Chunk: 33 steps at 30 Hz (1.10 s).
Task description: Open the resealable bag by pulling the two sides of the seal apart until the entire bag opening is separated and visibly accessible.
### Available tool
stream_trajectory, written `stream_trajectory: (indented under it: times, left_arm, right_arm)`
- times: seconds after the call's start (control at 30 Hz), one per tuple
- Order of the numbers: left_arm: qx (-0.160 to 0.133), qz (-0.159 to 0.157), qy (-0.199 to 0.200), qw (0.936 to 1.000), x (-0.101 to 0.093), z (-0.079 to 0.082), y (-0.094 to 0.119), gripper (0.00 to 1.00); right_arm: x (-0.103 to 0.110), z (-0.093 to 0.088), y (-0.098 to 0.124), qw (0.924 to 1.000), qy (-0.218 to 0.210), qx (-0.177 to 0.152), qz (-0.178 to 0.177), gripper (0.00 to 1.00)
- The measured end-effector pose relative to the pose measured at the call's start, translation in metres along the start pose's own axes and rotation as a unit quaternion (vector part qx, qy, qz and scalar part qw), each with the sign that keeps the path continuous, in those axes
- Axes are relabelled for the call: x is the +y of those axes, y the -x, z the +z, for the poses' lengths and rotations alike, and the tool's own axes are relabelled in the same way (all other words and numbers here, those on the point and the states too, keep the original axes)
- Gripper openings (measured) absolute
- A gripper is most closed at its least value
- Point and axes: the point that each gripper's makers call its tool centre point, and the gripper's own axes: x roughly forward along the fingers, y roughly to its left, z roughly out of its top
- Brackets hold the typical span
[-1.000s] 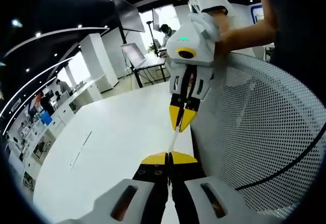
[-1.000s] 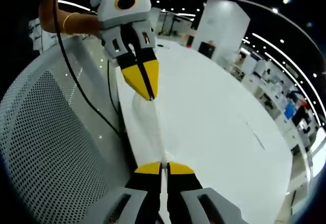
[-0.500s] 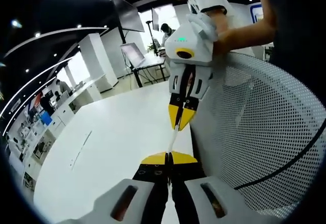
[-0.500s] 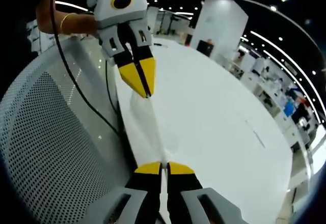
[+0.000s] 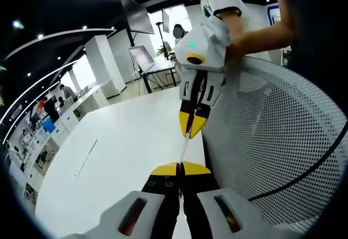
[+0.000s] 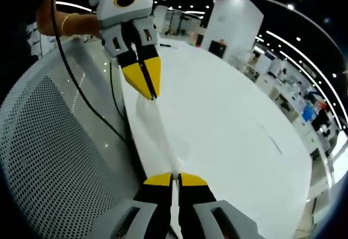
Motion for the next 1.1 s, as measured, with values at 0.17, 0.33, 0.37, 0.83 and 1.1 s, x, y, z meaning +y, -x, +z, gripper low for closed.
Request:
stream_trajectory:
  times: [0.17, 0.33, 0.37, 0.83, 1.1]
  left_arm:
    - [0.002, -0.002, -0.002, 1.0, -0.002, -0.003, 0.0, 0.0]
    - [0.002, -0.001, 0.001, 1.0, -0.002, -0.001, 0.003, 0.0]
    - [0.003, -0.002, 0.0, 1.0, -0.003, -0.001, 0.004, 0.0]
    - [0.003, -0.005, 0.008, 1.0, -0.001, -0.005, 0.009, 0.0]
    - [0.002, -0.001, 0.013, 0.9999, 0.001, -0.007, 0.011, 0.0]
  right_arm:
    - [0.001, -0.001, -0.001, 1.0, 0.0, 0.003, 0.002, 0.0]
    - [-0.002, -0.003, 0.0, 0.9999, -0.014, 0.004, -0.001, 0.0]
    - [-0.001, -0.004, 0.0, 0.9999, -0.015, 0.006, -0.002, 0.0]
    - [-0.006, -0.02, 0.001, 0.9983, -0.04, 0.04, -0.013, 0.0]
    - [-0.006, -0.02, 0.001, 0.9981, -0.045, 0.04, -0.013, 0.0]
